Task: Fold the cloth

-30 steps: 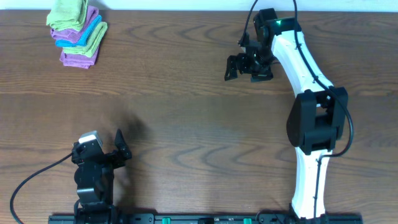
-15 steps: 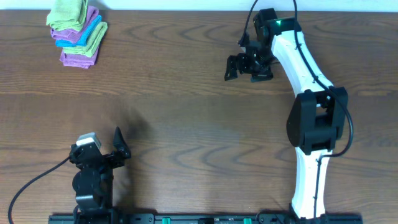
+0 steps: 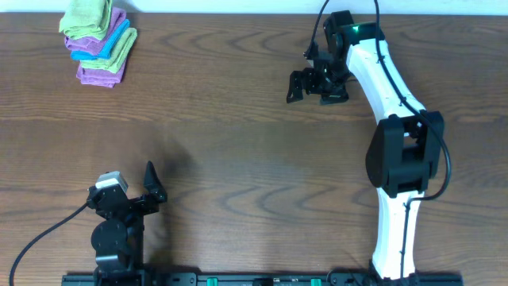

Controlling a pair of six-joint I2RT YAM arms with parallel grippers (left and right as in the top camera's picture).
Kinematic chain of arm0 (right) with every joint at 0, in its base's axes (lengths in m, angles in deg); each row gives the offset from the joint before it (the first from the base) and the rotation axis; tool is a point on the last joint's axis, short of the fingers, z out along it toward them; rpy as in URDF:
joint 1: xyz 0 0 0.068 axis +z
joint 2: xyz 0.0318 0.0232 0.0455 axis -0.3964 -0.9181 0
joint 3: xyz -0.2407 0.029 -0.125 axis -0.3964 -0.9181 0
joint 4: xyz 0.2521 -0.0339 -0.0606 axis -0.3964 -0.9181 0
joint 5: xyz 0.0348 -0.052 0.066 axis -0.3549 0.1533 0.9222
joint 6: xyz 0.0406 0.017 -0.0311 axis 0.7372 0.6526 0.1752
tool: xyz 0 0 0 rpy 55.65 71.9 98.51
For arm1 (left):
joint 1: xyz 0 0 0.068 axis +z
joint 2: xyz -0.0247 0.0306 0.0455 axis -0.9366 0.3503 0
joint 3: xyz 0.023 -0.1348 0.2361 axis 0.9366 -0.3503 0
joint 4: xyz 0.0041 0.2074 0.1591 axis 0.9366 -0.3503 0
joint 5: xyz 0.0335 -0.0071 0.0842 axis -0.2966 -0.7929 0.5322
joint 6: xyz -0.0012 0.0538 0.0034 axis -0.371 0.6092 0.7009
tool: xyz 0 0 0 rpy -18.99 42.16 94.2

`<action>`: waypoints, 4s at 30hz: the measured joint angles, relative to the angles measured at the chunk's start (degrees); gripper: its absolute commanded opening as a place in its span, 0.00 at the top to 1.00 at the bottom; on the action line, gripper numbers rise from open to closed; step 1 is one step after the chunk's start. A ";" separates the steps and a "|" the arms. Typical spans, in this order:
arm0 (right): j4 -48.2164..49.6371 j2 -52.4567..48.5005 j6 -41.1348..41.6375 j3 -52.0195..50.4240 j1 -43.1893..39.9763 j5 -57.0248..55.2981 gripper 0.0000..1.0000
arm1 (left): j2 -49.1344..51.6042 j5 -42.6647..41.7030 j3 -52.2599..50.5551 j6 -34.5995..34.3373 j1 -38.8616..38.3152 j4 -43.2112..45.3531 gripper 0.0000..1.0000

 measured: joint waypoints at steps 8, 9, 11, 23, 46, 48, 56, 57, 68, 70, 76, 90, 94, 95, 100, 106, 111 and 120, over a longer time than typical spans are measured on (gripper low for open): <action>-0.02 0.00 0.00 0.00 0.00 0.00 0.01 | 0.00 0.00 0.02 0.00 0.00 0.00 0.05; -0.02 0.00 0.00 0.00 0.00 0.00 0.01 | 0.00 0.00 0.02 0.00 0.00 0.00 0.05; -0.02 0.00 0.00 0.00 0.00 0.00 0.01 | 0.00 0.00 0.02 0.00 0.00 0.00 0.05; -0.02 0.00 -0.02 0.00 0.04 -1.44 0.01 | 0.00 0.00 0.02 0.00 0.00 -0.02 0.05; 18.86 52.04 -3.23 -10.51 6.27 -34.60 0.01 | 0.00 -0.02 0.04 0.00 0.00 -0.09 0.05; 21.99 57.05 -0.48 -17.38 3.02 -34.77 0.01 | -0.02 -0.04 0.07 0.00 0.00 -0.15 0.05; 40.41 77.37 6.80 -52.78 -3.48 -34.93 0.01 | -0.04 -0.20 0.11 0.00 0.00 -0.28 0.05; 43.12 80.28 7.06 -57.18 -3.61 -34.73 0.01 | -0.07 -0.22 0.13 0.00 0.00 -0.31 0.04; 59.25 106.86 8.09 -92.76 -3.65 -32.79 0.01 | -0.09 -0.24 0.15 0.00 0.00 -0.44 0.05; 59.56 110.44 8.13 -96.63 -3.65 -32.61 0.01 | -0.09 -0.22 0.15 0.00 0.00 -0.46 0.05; 60.04 119.95 8.17 -105.18 -3.65 -32.30 0.01 | -0.09 -0.24 0.15 0.00 0.00 -0.46 0.05; 60.04 131.29 8.28 -112.48 -3.65 -31.32 0.01 | -0.09 -0.22 0.15 0.00 0.00 -0.44 0.05; 60.02 132.04 8.28 -113.68 -3.65 -31.08 0.01 | -0.09 -0.22 0.15 0.00 0.00 -0.44 0.05; 60.02 132.04 8.28 -113.85 -3.65 -31.08 0.01 | -0.09 -0.22 0.15 0.00 0.00 -0.44 0.05; 60.02 132.04 8.28 -114.01 -3.65 -30.93 0.01 | -0.09 -0.22 0.15 0.00 0.00 -0.44 0.05; 60.02 132.04 8.26 -114.01 -3.65 -30.91 0.01 | -0.09 -0.22 0.15 0.00 0.00 -0.46 0.05; 60.02 132.04 8.26 -114.01 -3.65 -30.91 0.01 | -0.09 -0.22 0.15 0.00 0.00 -0.44 0.05; 60.02 132.04 8.26 -114.01 -3.65 -30.91 0.01 | -0.09 -0.22 0.15 0.00 0.00 -0.44 0.05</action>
